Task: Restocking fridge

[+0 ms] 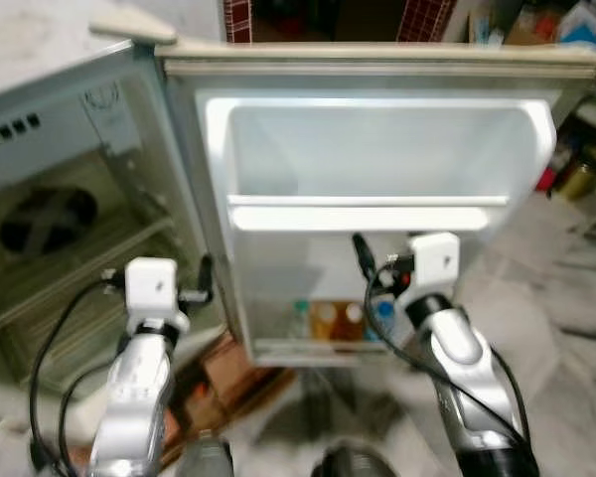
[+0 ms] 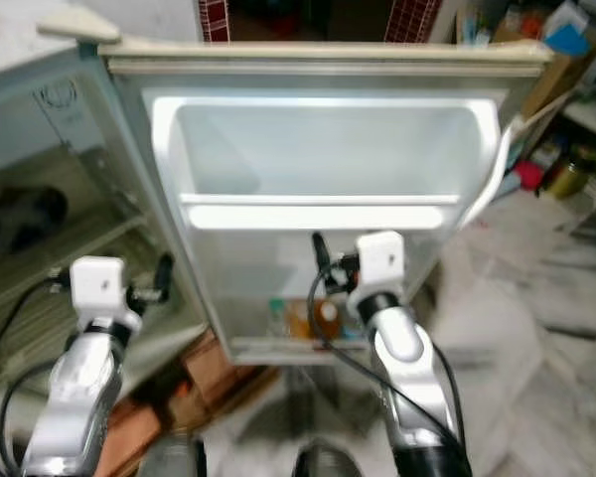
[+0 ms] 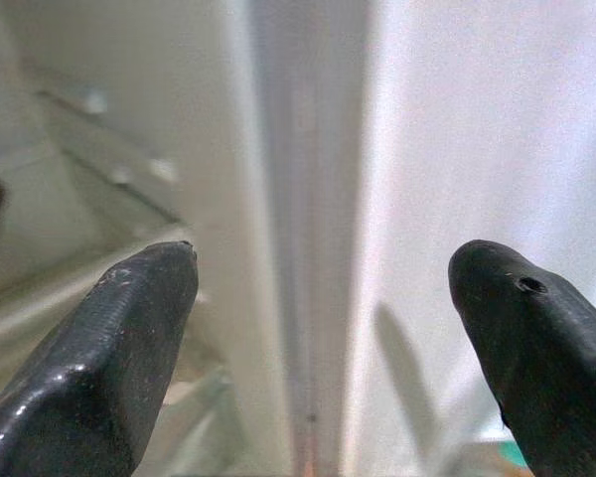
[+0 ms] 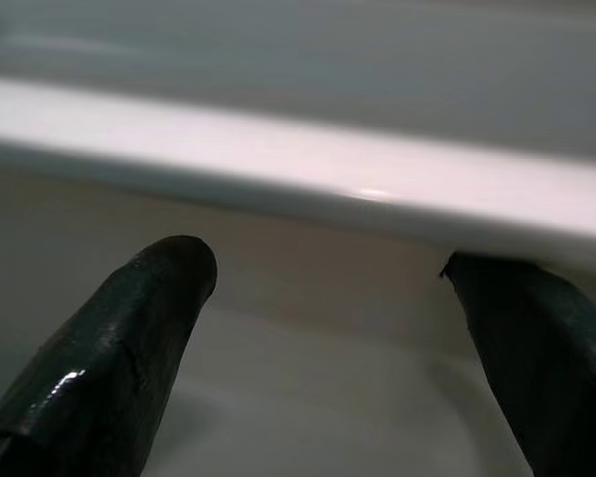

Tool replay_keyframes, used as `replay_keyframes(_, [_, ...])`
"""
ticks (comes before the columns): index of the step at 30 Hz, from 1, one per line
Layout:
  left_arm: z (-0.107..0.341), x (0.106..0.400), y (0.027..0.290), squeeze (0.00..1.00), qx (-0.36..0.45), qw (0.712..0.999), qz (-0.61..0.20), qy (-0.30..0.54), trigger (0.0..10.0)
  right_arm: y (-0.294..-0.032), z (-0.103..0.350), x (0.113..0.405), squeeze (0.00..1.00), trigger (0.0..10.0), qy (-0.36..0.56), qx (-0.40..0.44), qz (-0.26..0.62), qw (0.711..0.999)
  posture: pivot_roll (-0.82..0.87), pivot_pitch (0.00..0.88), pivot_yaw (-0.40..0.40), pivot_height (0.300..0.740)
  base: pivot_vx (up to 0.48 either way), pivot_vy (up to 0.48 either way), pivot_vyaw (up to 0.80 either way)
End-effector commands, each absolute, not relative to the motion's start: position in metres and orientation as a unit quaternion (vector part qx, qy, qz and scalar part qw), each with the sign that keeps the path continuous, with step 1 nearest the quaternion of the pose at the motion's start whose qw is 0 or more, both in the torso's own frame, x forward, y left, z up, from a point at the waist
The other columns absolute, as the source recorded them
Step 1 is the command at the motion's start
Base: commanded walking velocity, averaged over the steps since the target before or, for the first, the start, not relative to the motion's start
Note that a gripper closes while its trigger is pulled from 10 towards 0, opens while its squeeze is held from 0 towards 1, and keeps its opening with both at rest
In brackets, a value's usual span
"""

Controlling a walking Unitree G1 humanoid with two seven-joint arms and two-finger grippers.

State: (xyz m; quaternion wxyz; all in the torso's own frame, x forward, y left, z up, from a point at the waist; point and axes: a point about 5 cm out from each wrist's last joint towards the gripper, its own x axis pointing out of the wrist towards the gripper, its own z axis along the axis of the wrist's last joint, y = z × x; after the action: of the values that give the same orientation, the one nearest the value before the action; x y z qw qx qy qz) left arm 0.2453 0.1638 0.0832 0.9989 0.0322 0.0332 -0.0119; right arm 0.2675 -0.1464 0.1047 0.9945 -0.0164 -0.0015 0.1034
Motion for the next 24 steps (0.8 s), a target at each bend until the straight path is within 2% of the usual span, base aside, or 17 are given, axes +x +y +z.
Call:
replay_keyframes(1, [0.082, 0.245, 0.170, 0.00, 0.043, 0.998, -0.001, 0.041, 10.0, -0.141, 0.108, 0.268, 0.00, 10.0, -0.006, -0.010, 0.114, 0.993, 0.02, 0.083, -0.041, 0.740, 0.000, -0.480, 0.00])
replay_keyframes(4, [0.081, 0.244, 0.170, 0.00, 0.044, 0.998, 0.000, 0.042, 10.0, -0.140, 0.108, 0.268, 0.00, 10.0, -0.001, -0.005, 0.123, 0.992, 0.02, 0.085, -0.041, 0.740, 0.000, -0.460, 0.00])
replay_keyframes(8, [0.080, 0.243, 0.171, 0.00, 0.044, 0.998, 0.003, 0.045, 10.0, -0.130, 0.106, 0.264, 0.00, 10.0, 0.017, 0.032, 0.180, 0.983, 0.03, 0.088, -0.041, 0.740, 0.000, -0.444, 0.00])
replay_keyframes(11, [0.079, 0.242, 0.172, 0.00, 0.043, 0.998, 0.008, 0.048, 10.0, -0.115, 0.101, 0.253, 0.00, 10.0, 0.050, 0.061, 0.273, 0.959, 0.03, 0.088, -0.041, 0.740, 0.000, -0.324, 0.00])
replay_keyframes(12, [0.077, 0.242, 0.173, 0.00, 0.042, 0.997, 0.018, 0.062, 10.0, -0.108, 0.098, 0.244, 0.00, 10.0, 0.080, 0.083, 0.329, 0.937, 0.03, 0.090, -0.041, 0.740, 0.000, 0.000, 0.00])
replay_keyframes(15, [0.074, 0.242, 0.175, 0.00, 0.041, 0.996, 0.026, 0.071, 10.0, -0.106, 0.097, 0.236, 0.00, 10.0, 0.104, 0.088, 0.381, 0.914, 0.03, 0.089, -0.041, 0.740, -0.415, 0.000, 0.00])
replay_keyframes(19, [0.075, 0.243, 0.175, 0.00, 0.046, 0.996, 0.025, 0.069, 10.0, -0.106, 0.096, 0.234, 0.00, 10.0, 0.109, 0.081, 0.398, 0.907, 0.03, 0.089, -0.041, 0.740, -0.442, 0.000, 0.00])
replay_keyframes(24, [0.076, 0.244, 0.174, 0.00, 0.050, 0.996, 0.023, 0.066, 10.0, -0.107, 0.099, 0.237, 0.00, 10.0, 0.102, 0.078, 0.389, 0.912, 0.03, 0.089, -0.037, 0.740, -0.436, 0.000, 0.00])
